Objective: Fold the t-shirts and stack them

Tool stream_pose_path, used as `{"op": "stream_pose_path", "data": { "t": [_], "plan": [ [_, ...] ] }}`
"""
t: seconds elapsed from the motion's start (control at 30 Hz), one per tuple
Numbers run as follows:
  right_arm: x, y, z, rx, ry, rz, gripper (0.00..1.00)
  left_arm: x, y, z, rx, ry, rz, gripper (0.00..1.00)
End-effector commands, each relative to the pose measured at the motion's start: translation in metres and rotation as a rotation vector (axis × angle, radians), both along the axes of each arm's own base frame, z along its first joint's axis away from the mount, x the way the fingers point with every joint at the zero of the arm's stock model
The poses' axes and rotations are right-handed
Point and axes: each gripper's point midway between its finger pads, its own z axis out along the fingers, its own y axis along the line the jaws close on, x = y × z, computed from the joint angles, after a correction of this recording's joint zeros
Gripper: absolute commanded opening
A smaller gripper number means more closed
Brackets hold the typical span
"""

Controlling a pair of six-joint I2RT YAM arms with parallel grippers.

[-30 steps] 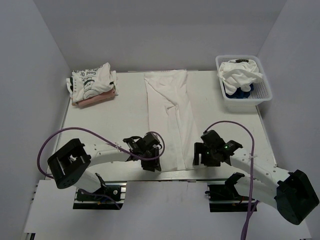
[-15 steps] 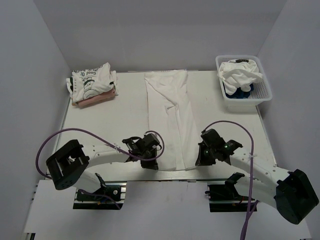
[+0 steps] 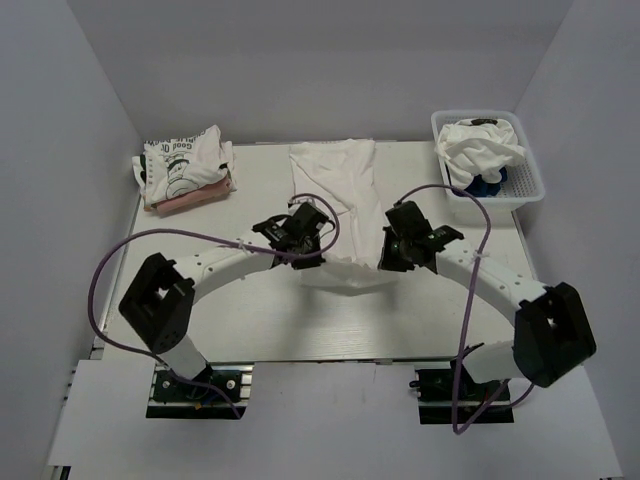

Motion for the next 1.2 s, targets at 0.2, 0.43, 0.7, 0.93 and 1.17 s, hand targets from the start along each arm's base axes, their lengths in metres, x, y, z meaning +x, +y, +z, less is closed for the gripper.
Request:
{"op": "stream_pose_path", "data": {
  "t": [0.2, 0.43, 0.7, 0.93, 1.17],
  "plan": [
    [0.11, 0.021, 0.04, -0.013, -0.142, -0.077, 0.0, 0.105, 0.008, 0.028, 0.071, -0.155, 0.018, 0.0],
    [0.164, 0.035, 0.04, 0.001, -0.163, -0.059, 0.0, 0.158, 0.019, 0.026, 0.064, -0.159, 0.055, 0.0],
    [0.217, 0.043, 0.008, 0.003, -0.11, -0.068, 0.17, 0.21, 0.014, 0.024, 0.017, -0.186, 0.017, 0.11],
    [0.262, 0.048, 0.033, 0.018, -0.239, 0.0, 0.81, 0.248, 0.033, 0.039, 0.039, -0.254, 0.075, 1.0],
    [0.206, 0.025, 0.051, 0.025, -0.242, 0.009, 0.9, 0.187, 0.068, 0.049, 0.07, -0.224, 0.103, 1.0]
  ]
}}
